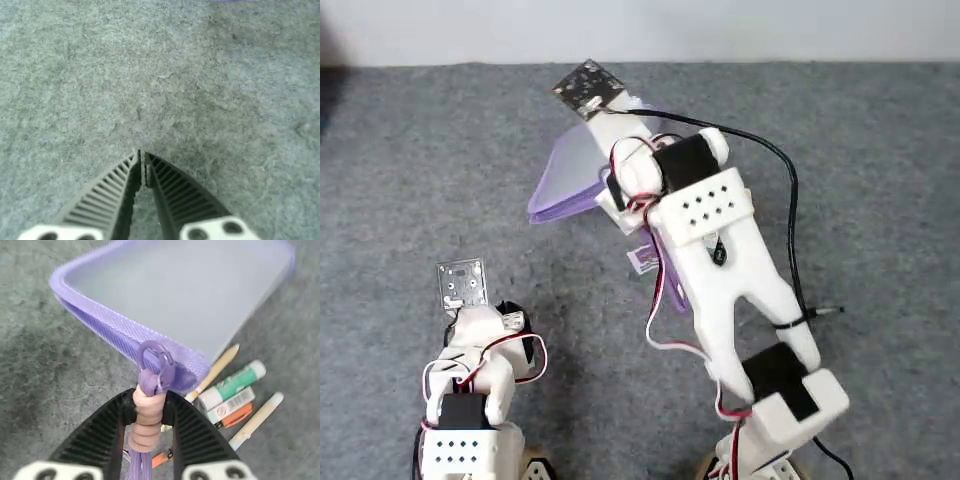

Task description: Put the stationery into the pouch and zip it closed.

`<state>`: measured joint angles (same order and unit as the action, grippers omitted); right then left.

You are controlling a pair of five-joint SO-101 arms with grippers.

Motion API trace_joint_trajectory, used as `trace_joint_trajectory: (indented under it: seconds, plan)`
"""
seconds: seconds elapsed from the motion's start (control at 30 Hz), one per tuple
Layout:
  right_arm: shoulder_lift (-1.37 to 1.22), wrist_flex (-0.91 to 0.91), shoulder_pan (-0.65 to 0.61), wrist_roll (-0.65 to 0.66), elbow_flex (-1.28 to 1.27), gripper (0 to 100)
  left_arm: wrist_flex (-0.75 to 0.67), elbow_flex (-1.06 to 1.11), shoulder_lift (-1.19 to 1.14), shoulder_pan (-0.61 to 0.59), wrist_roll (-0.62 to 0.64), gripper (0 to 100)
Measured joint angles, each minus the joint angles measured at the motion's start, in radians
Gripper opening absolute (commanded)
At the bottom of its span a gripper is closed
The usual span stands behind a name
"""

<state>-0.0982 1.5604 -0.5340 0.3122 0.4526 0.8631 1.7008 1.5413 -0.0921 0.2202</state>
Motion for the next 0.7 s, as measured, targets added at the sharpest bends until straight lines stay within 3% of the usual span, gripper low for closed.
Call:
trace_joint_trajectory:
  seconds: [0.2, 0.43, 0.7]
  plan:
    - [0.089, 0.0, -0.072, 0.083, 0.0, 0.9, 0.0, 0.0, 0.0, 0.0, 0.0, 1]
    - [0.13, 0.002, -0.08, 0.089, 0.0, 0.9, 0.0, 0.0, 0.0, 0.0, 0.0, 1]
    - [0.132, 0.012, -0.081, -0.037, 0.0, 0.8, 0.0, 0.0, 0.0, 0.0, 0.0, 1]
